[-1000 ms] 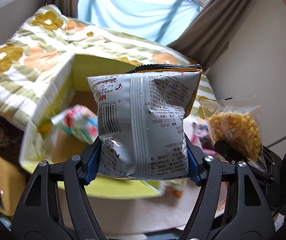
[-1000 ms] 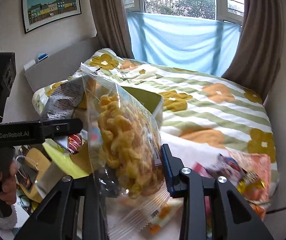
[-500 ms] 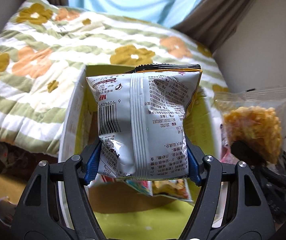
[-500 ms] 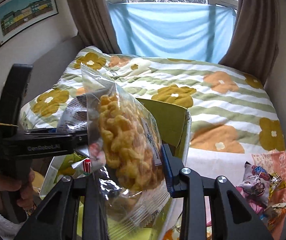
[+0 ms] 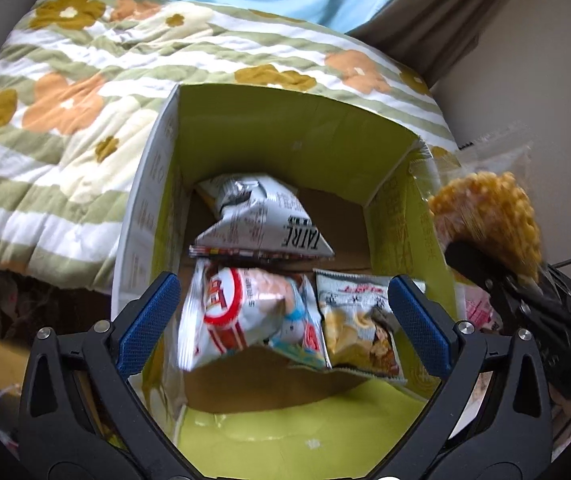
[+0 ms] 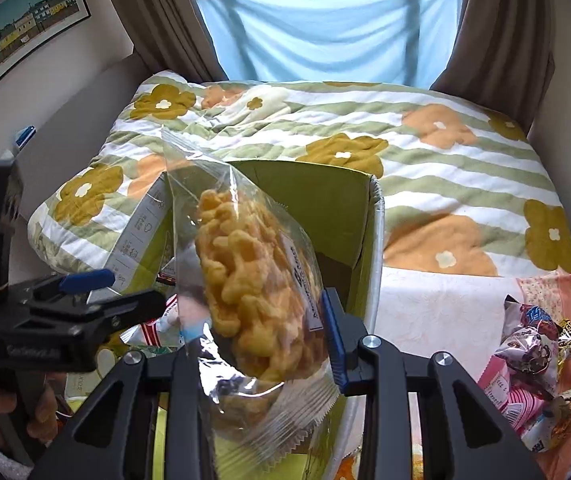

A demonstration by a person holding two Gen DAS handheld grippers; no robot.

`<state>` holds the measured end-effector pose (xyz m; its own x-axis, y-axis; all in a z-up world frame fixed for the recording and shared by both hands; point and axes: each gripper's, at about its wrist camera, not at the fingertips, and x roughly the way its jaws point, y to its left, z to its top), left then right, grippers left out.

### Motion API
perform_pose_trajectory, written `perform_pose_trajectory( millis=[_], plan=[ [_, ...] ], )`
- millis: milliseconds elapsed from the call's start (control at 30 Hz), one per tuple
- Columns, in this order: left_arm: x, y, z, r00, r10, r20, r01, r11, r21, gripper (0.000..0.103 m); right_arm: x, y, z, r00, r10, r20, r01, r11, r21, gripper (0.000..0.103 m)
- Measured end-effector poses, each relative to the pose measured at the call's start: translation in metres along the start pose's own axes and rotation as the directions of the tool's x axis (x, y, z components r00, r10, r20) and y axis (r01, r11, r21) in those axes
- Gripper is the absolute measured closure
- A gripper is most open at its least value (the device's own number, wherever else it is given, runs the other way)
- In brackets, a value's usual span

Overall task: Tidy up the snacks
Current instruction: 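Carry both bags over the yellow box and release them inside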

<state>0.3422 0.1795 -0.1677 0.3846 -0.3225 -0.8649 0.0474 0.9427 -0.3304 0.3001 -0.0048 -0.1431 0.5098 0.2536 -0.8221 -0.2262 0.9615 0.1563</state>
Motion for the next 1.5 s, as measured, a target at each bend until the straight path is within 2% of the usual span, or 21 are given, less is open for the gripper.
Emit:
perform_pose_trajectory(
  millis=[167, 300, 367, 433, 467, 700, 833, 1033, 1267, 1500],
  plan=[
    [-0.017, 0.002, -0.016, 0.998, 0.064, 0.028, -0.064, 0.998, -0.008, 0.0, 0.005, 0.003, 0.007, 1.0, 0.025, -0.015, -0.025, 1.0, -0.009, 0.072],
    [-0.028, 0.007, -0.023, 0.997, 0.06, 0.047, -0.058, 0.997, -0.041, 0.001, 0.014, 0.006, 0.014, 0.999, 0.018, -0.035, -0.019, 1.0, -0.025, 0.07],
    [-0.033, 0.007, -0.028, 0.996, 0.07, 0.055, -0.068, 0.997, -0.042, 0.001, 0.014, 0.008, 0.015, 1.0, 0.015, -0.018, -0.016, 0.999, -0.032, 0.054],
    [-0.037, 0.008, -0.031, 0.994, 0.088, 0.06, -0.086, 0.995, -0.043, 0.001, 0.01, 0.01, 0.012, 0.999, 0.03, 0.015, -0.029, 0.999, -0.036, 0.016],
    [-0.039, 0.01, -0.033, 0.993, 0.096, 0.062, -0.094, 0.995, -0.044, 0.001, 0.008, 0.012, 0.011, 0.999, 0.046, 0.022, -0.045, 0.998, -0.045, 0.012],
    [-0.05, 0.018, -0.048, 0.99, 0.117, 0.083, -0.114, 0.993, -0.044, 0.001, -0.004, 0.017, -0.012, 0.999, 0.035, 0.023, -0.033, 0.997, -0.064, 0.011],
    [-0.057, 0.018, -0.054, 0.99, 0.109, 0.091, -0.106, 0.994, -0.036, 0.001, -0.013, 0.02, -0.019, 0.998, 0.05, 0.027, -0.049, 0.998, -0.041, 0.011],
    [-0.07, 0.011, -0.055, 0.99, 0.09, 0.109, -0.09, 0.996, -0.003, 0.001, -0.038, 0.025, -0.023, 0.997, 0.031, 0.067, -0.03, 0.999, -0.026, 0.011],
    [-0.082, -0.013, -0.053, 0.993, 0.028, 0.113, -0.04, 0.994, 0.106, 0.001, -0.081, 0.027, -0.036, 0.99, -0.03, 0.14, 0.026, 0.999, 0.034, 0.011],
    [-0.086, -0.06, -0.059, 0.992, -0.056, 0.116, 0.029, 0.974, 0.226, 0.001, -0.119, 0.006, -0.062, 0.978, -0.107, 0.182, 0.09, 0.991, 0.1, 0.011]
  ],
)
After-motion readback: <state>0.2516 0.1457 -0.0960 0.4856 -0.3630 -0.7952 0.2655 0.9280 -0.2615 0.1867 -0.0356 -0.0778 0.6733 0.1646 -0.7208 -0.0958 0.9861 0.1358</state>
